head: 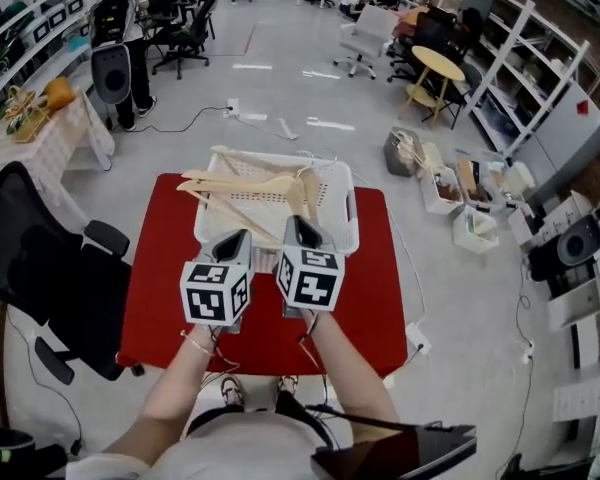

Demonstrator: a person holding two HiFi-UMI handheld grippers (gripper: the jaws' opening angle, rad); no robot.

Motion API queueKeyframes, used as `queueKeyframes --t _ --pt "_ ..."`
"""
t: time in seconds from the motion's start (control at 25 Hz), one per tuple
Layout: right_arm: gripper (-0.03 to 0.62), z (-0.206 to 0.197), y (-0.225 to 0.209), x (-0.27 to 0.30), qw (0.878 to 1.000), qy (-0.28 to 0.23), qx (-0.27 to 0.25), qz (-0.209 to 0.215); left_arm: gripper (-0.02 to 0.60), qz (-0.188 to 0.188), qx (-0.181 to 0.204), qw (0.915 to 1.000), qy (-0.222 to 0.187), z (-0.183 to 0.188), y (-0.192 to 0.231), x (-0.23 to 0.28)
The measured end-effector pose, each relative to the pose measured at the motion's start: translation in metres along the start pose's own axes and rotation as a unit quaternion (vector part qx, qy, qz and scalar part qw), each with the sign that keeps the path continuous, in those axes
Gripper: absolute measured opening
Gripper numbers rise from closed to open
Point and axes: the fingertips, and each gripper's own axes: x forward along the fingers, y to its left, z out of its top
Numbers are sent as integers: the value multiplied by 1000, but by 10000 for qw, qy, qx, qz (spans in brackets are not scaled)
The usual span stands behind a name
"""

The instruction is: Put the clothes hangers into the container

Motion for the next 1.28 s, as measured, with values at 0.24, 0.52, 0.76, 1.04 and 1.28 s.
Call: queueKeyframes --t 0.24,0.52,0.76,1.04,1.28 --pt "22 -34 9 -48 9983 -117 358 -454 0 -539 -166 9984 81 -18 -16 -26" --pt "21 -37 16 -66 9970 -308 331 -625 0 -441 -182 9989 22 -27 -11 -37" --pt "17 -29 16 -69 9980 -353 384 -358 0 -301 -136 9994 -139 -16 -20 -35" --pt "15 -35 9 -72 9989 -165 384 -202 0 -101 -96 9999 -57 -19 -28 -40" --pt "15 -38 13 -75 9997 -84 221 -61 0 40 -136 9999 -57 -23 -30 -44"
